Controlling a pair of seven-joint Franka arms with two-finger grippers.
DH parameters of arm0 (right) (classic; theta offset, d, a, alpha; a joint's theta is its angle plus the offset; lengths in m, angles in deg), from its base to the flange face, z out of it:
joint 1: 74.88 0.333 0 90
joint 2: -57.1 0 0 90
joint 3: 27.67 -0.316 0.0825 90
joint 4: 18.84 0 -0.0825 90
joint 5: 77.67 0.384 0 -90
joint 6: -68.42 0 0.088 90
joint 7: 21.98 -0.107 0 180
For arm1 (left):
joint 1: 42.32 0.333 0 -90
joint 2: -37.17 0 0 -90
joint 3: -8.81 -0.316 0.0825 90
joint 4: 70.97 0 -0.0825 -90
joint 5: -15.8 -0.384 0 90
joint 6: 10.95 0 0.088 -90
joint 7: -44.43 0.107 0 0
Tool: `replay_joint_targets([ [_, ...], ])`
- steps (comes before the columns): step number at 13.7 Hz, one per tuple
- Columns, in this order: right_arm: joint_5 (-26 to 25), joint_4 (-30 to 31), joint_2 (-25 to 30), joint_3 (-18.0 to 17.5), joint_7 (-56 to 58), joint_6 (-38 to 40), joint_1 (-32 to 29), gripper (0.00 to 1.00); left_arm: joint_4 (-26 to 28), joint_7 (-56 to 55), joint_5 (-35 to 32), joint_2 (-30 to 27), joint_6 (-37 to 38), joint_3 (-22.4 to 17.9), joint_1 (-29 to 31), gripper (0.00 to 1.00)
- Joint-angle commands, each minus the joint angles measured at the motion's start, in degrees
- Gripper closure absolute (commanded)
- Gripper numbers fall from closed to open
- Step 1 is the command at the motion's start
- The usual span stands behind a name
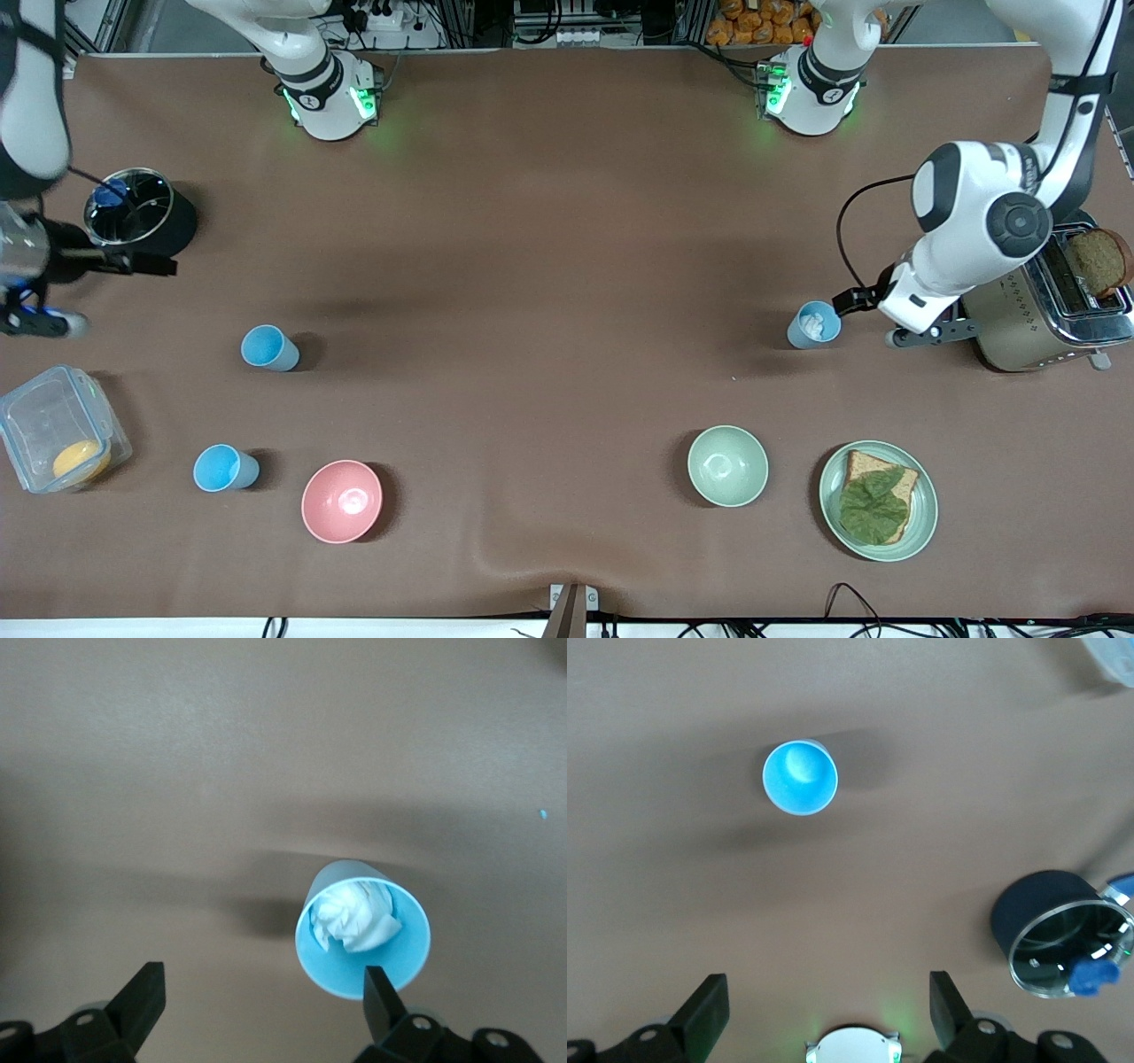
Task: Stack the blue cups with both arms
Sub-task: 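Close the left gripper on its blue cup while the right gripper grasps another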
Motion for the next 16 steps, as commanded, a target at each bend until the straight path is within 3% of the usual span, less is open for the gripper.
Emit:
replay_joint_targets([
  [1, 0.6, 0.2, -4.7, -0.4, -0.3, -4.8, -0.5, 0.0, 0.1, 0.1, 1.3, 2.9, -4.5, 0.4, 0.7, 0.09],
  [5, 0.6, 0.6, -8.1, -0.4, -0.4, -8.0, -0.4, 0.0, 0.1, 0.1, 1.3, 5.6, -6.4, 0.5, 0.3, 0.23],
  [8, 0.6, 0.6, -13.1, -0.4, -0.4, -12.2, -1.8, 0.0, 0.2, 0.1, 1.4, 6.5, -6.6, 1.1, 0.3, 0.84],
  [9, 0.7, 0.6, -14.9, -0.4, -0.3, -14.0, -2.2, 0.0, 0.2, 0.0, 1.8, 6.5, -6.6, 1.3, 0.1, 1.0],
  [12, 0.7, 1.0, -17.9, -0.4, -0.6, -17.3, -1.5, 0.0, 0.0, 0.0, 3.2, 6.4, -6.6, 3.7, 0.1, 1.0],
  [16, 1.3, 5.3, -18.8, -0.6, -0.3, -21.3, -1.8, 0.0, -2.2, -7.5, 5.4, 6.1, -6.5, 11.8, 0.0, 1.0],
])
